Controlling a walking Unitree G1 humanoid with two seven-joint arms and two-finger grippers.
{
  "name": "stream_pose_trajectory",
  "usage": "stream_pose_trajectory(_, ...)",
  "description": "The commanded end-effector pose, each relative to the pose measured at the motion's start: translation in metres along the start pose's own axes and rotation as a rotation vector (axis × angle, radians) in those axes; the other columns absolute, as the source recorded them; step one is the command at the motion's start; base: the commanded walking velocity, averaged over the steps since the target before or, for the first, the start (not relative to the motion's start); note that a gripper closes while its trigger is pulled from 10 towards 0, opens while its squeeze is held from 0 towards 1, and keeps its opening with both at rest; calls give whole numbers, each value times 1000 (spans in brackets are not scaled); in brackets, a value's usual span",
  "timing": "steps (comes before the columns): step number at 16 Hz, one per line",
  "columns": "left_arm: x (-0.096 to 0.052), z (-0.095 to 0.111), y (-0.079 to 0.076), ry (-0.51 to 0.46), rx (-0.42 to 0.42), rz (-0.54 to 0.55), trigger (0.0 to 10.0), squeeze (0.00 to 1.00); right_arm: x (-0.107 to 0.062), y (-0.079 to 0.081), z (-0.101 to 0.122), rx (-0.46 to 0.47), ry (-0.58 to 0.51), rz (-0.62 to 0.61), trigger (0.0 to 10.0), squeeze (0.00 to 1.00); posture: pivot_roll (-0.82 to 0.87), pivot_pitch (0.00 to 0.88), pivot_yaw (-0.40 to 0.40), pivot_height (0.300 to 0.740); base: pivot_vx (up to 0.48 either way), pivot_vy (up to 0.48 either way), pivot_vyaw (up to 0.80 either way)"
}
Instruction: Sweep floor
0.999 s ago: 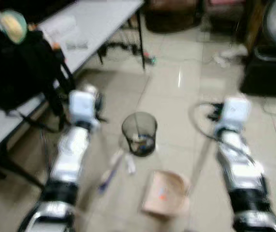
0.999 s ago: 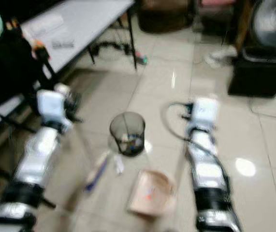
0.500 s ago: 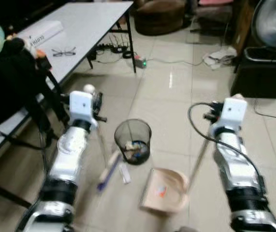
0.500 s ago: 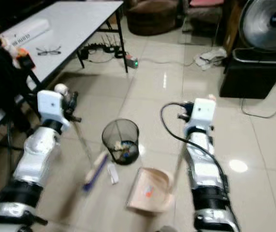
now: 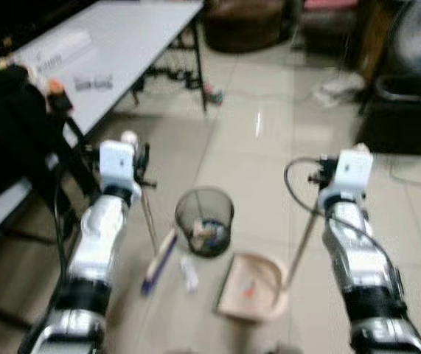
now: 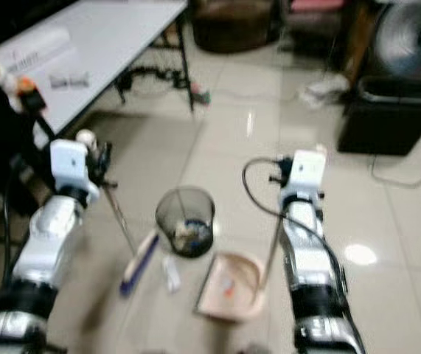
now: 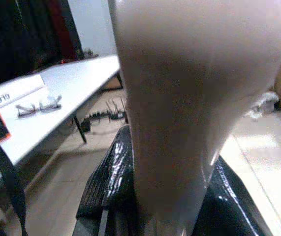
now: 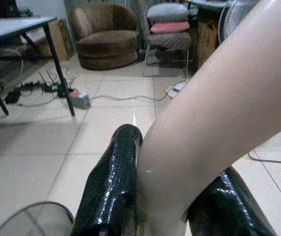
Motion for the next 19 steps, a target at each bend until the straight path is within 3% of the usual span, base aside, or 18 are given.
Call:
stream_pose_trajectory(1, -2, 2, 10, -14, 29, 24, 10000, 0, 0, 3, 9, -2, -45, 14, 10000, 0, 8, 65, 96, 740, 0, 0, 0)
stream_pose_trajectory(5, -13, -9, 19, -13, 46, 92, 10000, 0, -6, -1, 9, -18, -98, 11, 10000, 0, 14, 137, 87, 740, 0, 0, 0)
stream_pose_trajectory(8, -19, -10, 31, -55, 24, 156, 10000, 0, -12, -9, 17, -131, -188, 4, 10000, 0, 28, 231, 92, 740, 0, 0, 0)
stream_pose_trajectory(10, -21, -7, 30, -84, 28, 151, 10000, 0, -12, -6, 23, -215, -239, 40, 10000, 0, 31, 275, 94, 740, 0, 0, 0)
stream_pose_trajectory(15, -18, 1, 32, -153, 56, 177, 10000, 0, -3, 0, 40, -160, -350, 95, 10000, 0, 61, 332, 97, 740, 0, 0, 0)
stream_pose_trajectory(19, -12, 8, 35, -187, 91, 224, 10000, 0, 0, 14, 29, -164, -347, 127, 10000, 0, 77, 364, 100, 740, 0, 0, 0)
Point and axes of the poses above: a point about 5 cm out from each wrist's last joint towards the gripper, its own x axis pointing out of the wrist towards the gripper, its own z axis along the axis of the wrist's last joint, y = z × x, the point moved 5 cm from there along x, pointing out of the wrist towards the gripper, and after that the axes turned 11 degrees about x, right-handed, at the moved point
